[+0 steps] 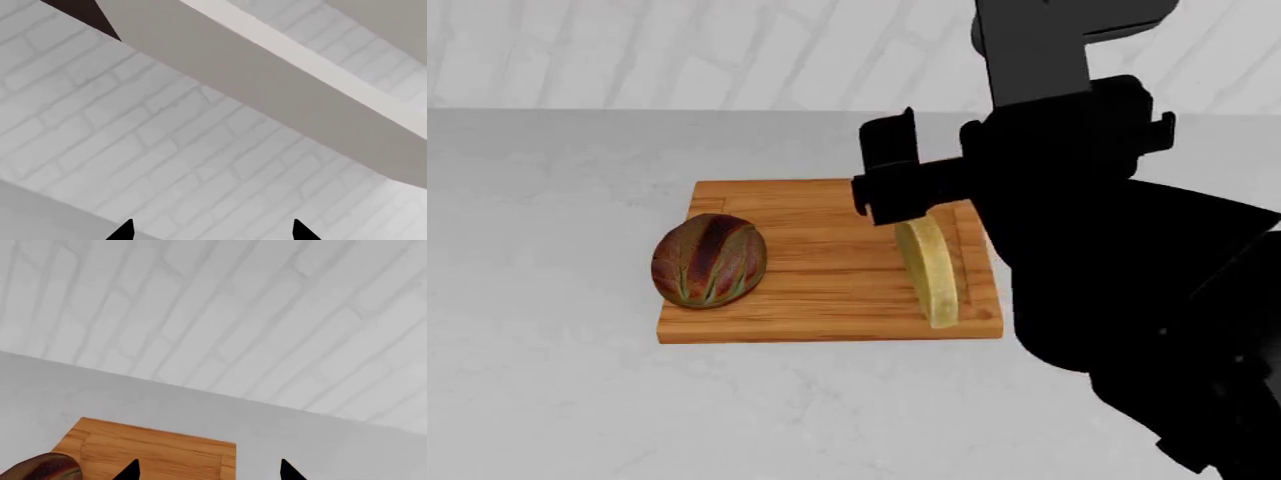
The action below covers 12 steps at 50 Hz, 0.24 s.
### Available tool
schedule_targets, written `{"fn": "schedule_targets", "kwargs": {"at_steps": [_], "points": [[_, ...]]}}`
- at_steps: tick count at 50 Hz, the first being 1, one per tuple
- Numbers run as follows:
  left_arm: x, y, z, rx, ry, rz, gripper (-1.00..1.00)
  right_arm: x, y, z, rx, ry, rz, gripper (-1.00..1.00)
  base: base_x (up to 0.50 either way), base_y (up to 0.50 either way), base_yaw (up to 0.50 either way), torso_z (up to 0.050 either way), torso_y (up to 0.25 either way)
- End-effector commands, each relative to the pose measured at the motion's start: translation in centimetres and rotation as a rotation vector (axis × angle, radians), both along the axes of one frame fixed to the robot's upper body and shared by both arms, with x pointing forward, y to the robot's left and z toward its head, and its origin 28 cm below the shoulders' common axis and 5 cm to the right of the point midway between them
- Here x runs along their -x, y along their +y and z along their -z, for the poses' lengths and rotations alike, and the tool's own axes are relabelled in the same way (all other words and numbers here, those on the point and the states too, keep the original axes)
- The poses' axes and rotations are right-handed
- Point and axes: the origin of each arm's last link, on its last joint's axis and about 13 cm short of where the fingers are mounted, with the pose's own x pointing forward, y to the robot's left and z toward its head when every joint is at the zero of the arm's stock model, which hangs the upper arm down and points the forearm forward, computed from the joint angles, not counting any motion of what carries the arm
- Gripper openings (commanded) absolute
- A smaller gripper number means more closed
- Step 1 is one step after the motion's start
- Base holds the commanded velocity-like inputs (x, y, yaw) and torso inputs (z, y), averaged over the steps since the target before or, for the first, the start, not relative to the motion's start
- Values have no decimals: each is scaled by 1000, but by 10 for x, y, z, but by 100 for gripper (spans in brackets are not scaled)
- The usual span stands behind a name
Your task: Place the bread and cheese on the cutting board.
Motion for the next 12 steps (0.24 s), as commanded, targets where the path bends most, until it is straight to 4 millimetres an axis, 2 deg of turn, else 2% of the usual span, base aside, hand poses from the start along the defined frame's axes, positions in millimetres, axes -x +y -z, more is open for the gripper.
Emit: {"fn": "schedule_targets", "kwargs": {"at_steps": [1, 12], "points": [[0, -3, 1, -23, -20, 7, 100, 37, -9, -2, -18, -112, 61, 100, 0, 0, 0, 0, 0], [2, -4, 1, -29, -25, 21, 100, 65, -16, 14, -77, -233, 93, 100, 0, 0, 0, 0, 0]]}}
